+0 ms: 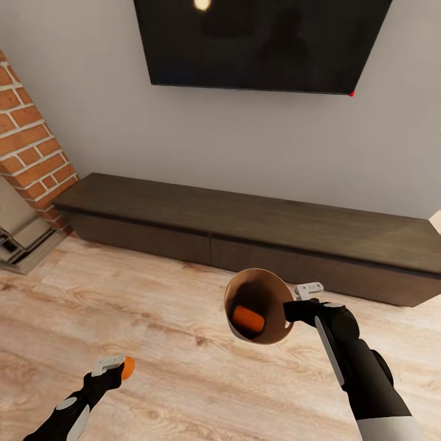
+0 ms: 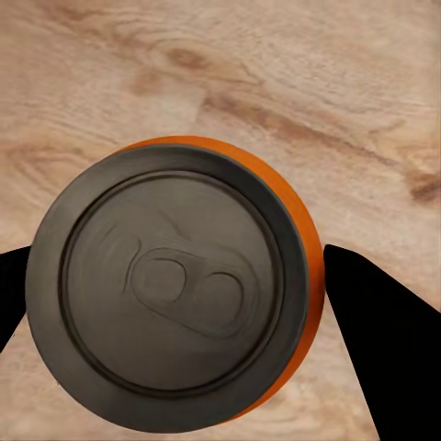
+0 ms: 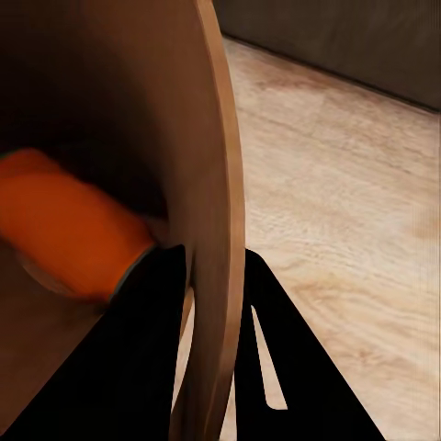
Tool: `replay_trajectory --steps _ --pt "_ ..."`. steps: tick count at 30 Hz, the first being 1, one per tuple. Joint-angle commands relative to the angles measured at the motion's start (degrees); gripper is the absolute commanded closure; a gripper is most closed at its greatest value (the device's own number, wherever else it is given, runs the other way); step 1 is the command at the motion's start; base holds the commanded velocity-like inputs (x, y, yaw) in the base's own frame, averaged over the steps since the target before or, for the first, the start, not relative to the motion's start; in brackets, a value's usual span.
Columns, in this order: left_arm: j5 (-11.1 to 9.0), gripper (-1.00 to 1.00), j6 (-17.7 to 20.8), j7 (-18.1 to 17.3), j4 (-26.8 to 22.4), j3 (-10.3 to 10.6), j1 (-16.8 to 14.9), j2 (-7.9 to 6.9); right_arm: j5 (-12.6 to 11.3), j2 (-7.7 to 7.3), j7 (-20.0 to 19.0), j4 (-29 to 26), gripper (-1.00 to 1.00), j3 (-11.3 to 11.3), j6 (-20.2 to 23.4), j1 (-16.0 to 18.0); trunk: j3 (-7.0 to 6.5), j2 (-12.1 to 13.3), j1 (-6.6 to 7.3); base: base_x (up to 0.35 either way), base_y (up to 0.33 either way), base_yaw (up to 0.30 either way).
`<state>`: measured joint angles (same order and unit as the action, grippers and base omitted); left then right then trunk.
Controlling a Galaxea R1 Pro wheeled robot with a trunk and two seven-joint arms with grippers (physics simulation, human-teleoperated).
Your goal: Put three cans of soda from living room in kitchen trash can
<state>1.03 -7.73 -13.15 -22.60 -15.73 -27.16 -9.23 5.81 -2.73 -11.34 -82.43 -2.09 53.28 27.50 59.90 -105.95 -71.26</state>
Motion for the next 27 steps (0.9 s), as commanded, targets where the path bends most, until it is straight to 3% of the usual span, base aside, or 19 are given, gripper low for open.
replay_trajectory --steps 1,13,27 --pt "0.0 1.0 0.0 0.0 0.0 0.0 0.0 0.0 -1.1 0.01 -0.3 0.0 1.0 0.0 0.1 0.0 -0.19 0.4 0.23 0.0 0.0 0.094" --pt "0.0 1.0 0.0 0.0 0.0 0.0 0.0 0.0 -1.1 0.01 -0.3 0.0 1.0 0.0 0.1 0.0 -2.56 5.2 2.86 0.0 0.0 0.19" --pt "0.0 1.0 0.0 0.0 0.0 0.0 0.0 -0.01 -1.1 0.01 -0.3 0.0 1.0 0.0 0.1 0.0 -5.09 10.8 5.94 0.0 0.0 0.015"
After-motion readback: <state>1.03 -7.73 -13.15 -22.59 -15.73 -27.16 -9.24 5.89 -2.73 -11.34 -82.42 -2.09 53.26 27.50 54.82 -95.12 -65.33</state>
